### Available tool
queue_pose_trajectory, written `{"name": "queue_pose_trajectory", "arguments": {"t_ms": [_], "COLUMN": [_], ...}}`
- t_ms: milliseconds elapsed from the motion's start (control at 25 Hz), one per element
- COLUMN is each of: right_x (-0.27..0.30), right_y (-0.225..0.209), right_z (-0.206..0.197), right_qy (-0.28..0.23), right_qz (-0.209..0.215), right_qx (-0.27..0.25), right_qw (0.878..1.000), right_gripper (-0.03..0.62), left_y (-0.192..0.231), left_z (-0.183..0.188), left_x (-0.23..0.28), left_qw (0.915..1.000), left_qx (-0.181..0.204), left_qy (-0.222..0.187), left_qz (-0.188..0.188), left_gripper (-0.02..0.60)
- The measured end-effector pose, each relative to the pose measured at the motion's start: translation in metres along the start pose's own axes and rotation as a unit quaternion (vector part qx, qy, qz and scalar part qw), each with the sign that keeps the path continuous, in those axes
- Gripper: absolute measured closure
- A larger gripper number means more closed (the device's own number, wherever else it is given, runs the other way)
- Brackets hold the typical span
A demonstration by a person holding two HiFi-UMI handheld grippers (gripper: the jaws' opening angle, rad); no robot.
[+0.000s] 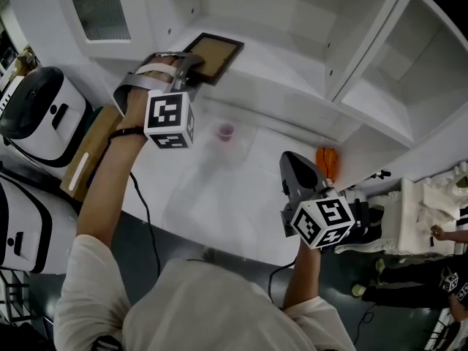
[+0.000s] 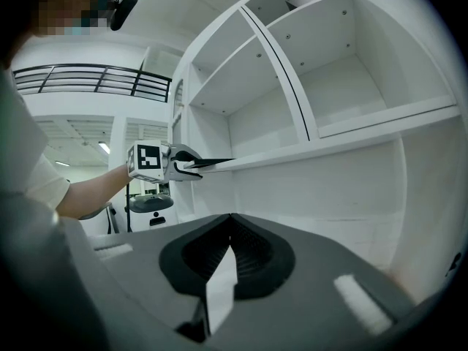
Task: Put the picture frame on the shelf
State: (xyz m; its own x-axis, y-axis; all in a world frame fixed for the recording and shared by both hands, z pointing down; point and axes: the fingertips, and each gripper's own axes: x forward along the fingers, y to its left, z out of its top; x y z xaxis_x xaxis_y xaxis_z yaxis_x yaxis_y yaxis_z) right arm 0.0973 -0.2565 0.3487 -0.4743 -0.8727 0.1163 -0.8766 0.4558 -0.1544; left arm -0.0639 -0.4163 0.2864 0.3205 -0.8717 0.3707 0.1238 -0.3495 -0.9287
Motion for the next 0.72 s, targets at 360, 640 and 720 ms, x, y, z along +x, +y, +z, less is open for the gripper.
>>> {"name": "queue_pose_trajectory", "arguments": {"t_ms": [360, 640, 720], "right_x": [-0.004, -0.003, -0.004], "right_y": [-0.004, -0.001, -0.003], "right_z": [-0.001, 0.000, -0.001], "right_qy": [0.000, -0.001, -0.001], "right_qz": [-0.010, -0.012, -0.015], "right_qx": [0.002, 0.003, 0.003], "right_qw": [1.000, 1.000, 1.000], "right_gripper": [0.589, 0.589, 0.589], "left_y": [0.000, 0.000, -0.001], "left_z": [0.000, -0.003, -0.004], "left_x": [0.007, 0.015, 0.017], "left_qw": [1.0000, 0.9999, 0.9999], "left_qx": [0.002, 0.009, 0.008], "left_qy": [-0.001, 0.000, -0.002], "left_qz": [-0.006, -0.012, -0.014], "left_gripper": [0.387, 0.359, 0.353]}}
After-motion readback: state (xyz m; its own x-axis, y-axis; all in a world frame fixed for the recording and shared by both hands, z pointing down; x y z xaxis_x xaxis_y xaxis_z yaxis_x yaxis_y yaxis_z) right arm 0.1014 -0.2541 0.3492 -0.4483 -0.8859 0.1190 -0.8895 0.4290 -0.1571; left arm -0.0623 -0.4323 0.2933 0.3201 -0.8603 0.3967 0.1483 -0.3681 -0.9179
